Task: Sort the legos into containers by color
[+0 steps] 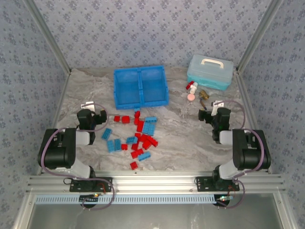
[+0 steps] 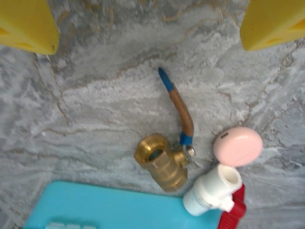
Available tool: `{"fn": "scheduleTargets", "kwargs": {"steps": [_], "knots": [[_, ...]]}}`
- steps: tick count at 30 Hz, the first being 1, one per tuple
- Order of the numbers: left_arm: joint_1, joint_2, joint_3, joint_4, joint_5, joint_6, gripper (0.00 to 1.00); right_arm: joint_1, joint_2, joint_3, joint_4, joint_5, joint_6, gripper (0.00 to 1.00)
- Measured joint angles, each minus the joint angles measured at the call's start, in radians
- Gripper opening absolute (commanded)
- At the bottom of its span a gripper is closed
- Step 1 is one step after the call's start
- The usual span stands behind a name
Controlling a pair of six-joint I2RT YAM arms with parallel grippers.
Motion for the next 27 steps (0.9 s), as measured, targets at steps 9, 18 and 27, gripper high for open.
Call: {"fn": "scheduleTargets", "kwargs": {"steps": [9, 18, 27], "knots": [[0.000, 0.000, 0.000, 0.000, 0.000, 0.000, 0.99, 0.034, -0.507, 0.270, -0.619, 0.164, 0.326, 1.00], [-0.006, -0.272, 0.092, -0.306, 0.026, -0.016, 0.99, 0.242, -0.453, 0.537, -1.205, 0.034, 0.449, 1.00], [-0.142, -0.590, 0.426, -0.877, 0.246, 0.074, 0.99, 0.600, -0.076, 0.772, -1.401, -0.051, 0.435, 1.00]]}}
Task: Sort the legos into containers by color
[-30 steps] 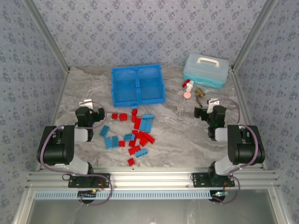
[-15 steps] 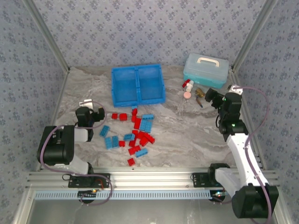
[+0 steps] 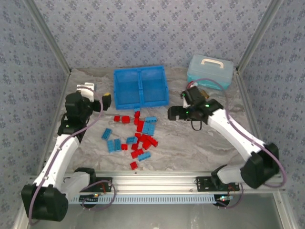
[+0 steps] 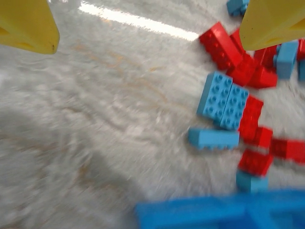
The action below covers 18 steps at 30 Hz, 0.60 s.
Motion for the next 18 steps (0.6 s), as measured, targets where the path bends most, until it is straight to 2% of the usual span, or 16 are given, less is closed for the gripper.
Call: {"fn": "scheduleTargets", "kwargs": {"steps": [4, 8, 14, 18], "knots": [[-0.062, -0.009, 0.080, -0.253, 0.136, 0.108, 0.99, 0.111, 0.168, 0.069, 0.010, 0.002, 0.003, 1.00], [-0.141, -0.008, 0.078, -0.409, 0.210, 0.227, 0.99, 0.194, 0.312, 0.120, 0.026, 0.019, -0.018, 1.00], [-0.166, -0.008, -0.009, -0.433, 0.268, 0.313, 0.99, 0.225, 0.487, 0.222, 0.047, 0.081, -0.201, 0.99], [-0.166, -0.009, -0.020, -0.434, 0.271, 0.338, 0.99, 0.222, 0.575, 0.298, 0.052, 0.096, -0.346, 0.87]]}}
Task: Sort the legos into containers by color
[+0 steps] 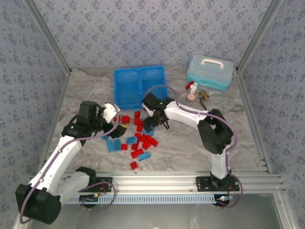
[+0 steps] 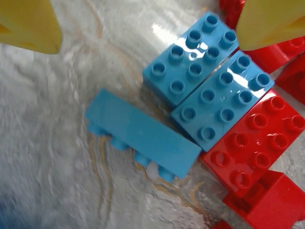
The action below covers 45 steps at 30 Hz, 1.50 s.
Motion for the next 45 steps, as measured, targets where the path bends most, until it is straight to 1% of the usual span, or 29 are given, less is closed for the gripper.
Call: {"fn": "scheduleTargets", "kwargs": {"steps": [5, 11, 18, 21, 23, 29, 31, 33, 37, 41, 44, 45], "knots": [[0.000, -0.001, 0.000, 0.000, 0.000, 0.014, 0.99, -0.012, 0.075, 0.071, 0.002, 0.003, -0.123, 0.69], [0.000, -0.001, 0.000, 0.001, -0.001, 0.026, 0.99, -0.045, 0.092, 0.091, 0.001, -0.014, -0.177, 0.60], [0.000, 0.000, 0.000, 0.001, -0.001, 0.026, 0.99, -0.061, 0.143, 0.138, 0.000, -0.048, -0.203, 0.58], [0.000, 0.000, 0.000, 0.001, -0.001, 0.026, 0.99, -0.060, 0.168, 0.150, -0.002, -0.053, -0.211, 0.48], [0.000, 0.000, 0.000, 0.001, -0.001, 0.026, 0.99, -0.060, 0.183, 0.170, -0.011, -0.053, -0.211, 0.45], [0.000, 0.000, 0.000, 0.001, -0.002, 0.026, 0.99, -0.060, 0.213, 0.190, -0.015, -0.046, -0.204, 0.28], [0.000, 0.000, 0.000, 0.001, -0.002, 0.026, 0.99, -0.060, 0.213, 0.188, -0.015, -0.042, -0.203, 0.27], [0.000, 0.000, 0.000, 0.001, -0.005, 0.026, 0.99, -0.059, 0.206, 0.176, -0.008, -0.037, -0.201, 0.24], [0.000, 0.000, -0.011, 0.024, -0.035, 0.017, 0.99, -0.054, 0.143, 0.094, 0.007, -0.022, -0.201, 0.22], [0.000, -0.004, -0.024, 0.063, -0.075, -0.010, 0.99, -0.047, 0.028, 0.013, 0.007, -0.016, -0.201, 0.22], [0.000, -0.018, -0.035, 0.093, -0.087, -0.028, 0.99, -0.045, -0.082, -0.004, 0.019, -0.024, -0.196, 0.21], [0.000, -0.023, -0.039, 0.103, -0.092, -0.035, 0.99, -0.045, -0.112, -0.004, 0.030, -0.023, -0.189, 0.19]]}}
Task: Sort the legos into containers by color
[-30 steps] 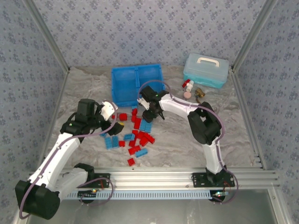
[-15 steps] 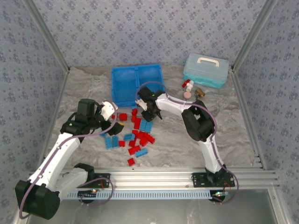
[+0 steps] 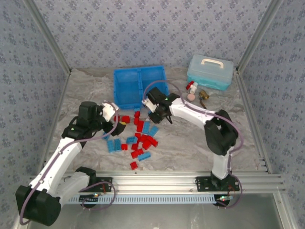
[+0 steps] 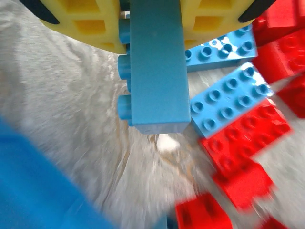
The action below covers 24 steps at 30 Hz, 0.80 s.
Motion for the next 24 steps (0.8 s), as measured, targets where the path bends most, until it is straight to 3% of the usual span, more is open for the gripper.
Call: {"fn": "scheduleTargets", "kwargs": {"steps": [3, 7, 17, 24], "knots": [[0.000, -0.014, -0.004, 0.023, -0.008, -0.019, 0.99, -0.014, -0.071, 0.042, 0.034, 0.012, 0.056, 0.18], [0.000, -0.036, -0.006, 0.050, -0.014, -0.046, 0.99, -0.082, -0.027, 0.206, 0.079, 0.014, 0.181, 0.19], [0.000, -0.059, -0.016, 0.079, -0.015, -0.079, 0.99, -0.163, 0.461, 0.801, -0.042, 0.058, 0.354, 0.21], [0.000, -0.060, -0.019, 0.079, -0.015, -0.077, 0.99, -0.168, 0.633, 0.935, -0.133, 0.042, 0.389, 0.29]]}}
